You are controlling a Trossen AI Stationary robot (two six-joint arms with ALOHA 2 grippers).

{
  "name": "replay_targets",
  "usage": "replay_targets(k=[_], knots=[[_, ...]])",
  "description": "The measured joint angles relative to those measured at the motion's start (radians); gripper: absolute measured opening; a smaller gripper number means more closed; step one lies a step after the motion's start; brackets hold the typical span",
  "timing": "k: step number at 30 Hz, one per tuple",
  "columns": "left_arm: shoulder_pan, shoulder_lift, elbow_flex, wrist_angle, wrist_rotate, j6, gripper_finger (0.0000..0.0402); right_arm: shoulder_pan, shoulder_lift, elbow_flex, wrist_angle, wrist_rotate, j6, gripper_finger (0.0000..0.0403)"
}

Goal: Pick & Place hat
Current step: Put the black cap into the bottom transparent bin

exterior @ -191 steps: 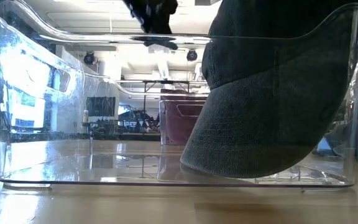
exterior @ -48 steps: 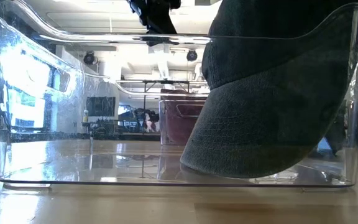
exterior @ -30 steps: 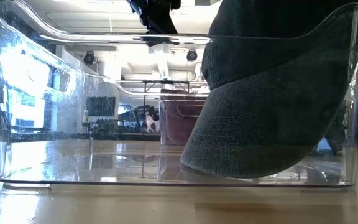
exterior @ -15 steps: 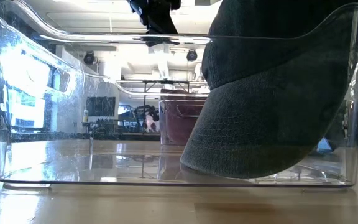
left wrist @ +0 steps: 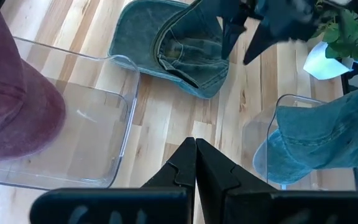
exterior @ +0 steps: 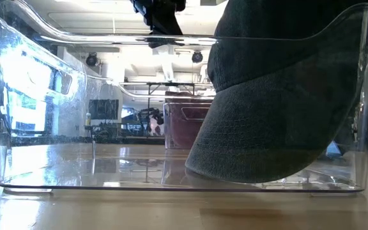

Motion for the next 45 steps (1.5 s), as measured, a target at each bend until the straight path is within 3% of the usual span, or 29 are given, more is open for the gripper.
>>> replay_targets(k=[3,9,17,22,27,31,36,45], knots=[[0.0,0.0,0.0,0.0,-0.001,-0.012,0.0003,0.019,0.07,0.0,0.005,0.074,0.005,0.0217],[0.0,0.0,0.0,0.001,-0.003,-0.034,0.0003,0.031,0.181,0.001,0.014,0.076,0.006,0.0177],[0.0,0.0,0.0,0.002,-0.005,-0.049,0.0003,-0.001,0.234,0.006,0.007,0.035,0.004,0.0083],[0.0,0.0,0.0,0.001,-0.005,-0.048,0.0003,-0.039,0.127,0.009,-0.037,-0.005,0.042,0.0013],[0.0,-0.027,0.001,0.001,-0.004,-0.012,0.0003,-0.144,-0.062,0.079,-0.108,-0.232,0.179,0.0031],[0.0,-0.042,0.002,0.0,-0.005,0.004,0.0003,-0.251,-0.188,0.144,-0.136,-0.375,0.344,0.0024],[0.0,-0.069,0.0,-0.02,-0.03,0.026,0.0003,-0.352,-0.275,0.259,-0.208,-0.34,0.49,0.0008],[0.001,-0.143,0.0,-0.069,-0.112,0.05,0.0003,-0.448,-0.292,0.494,-0.216,-0.332,0.666,0.0012]])
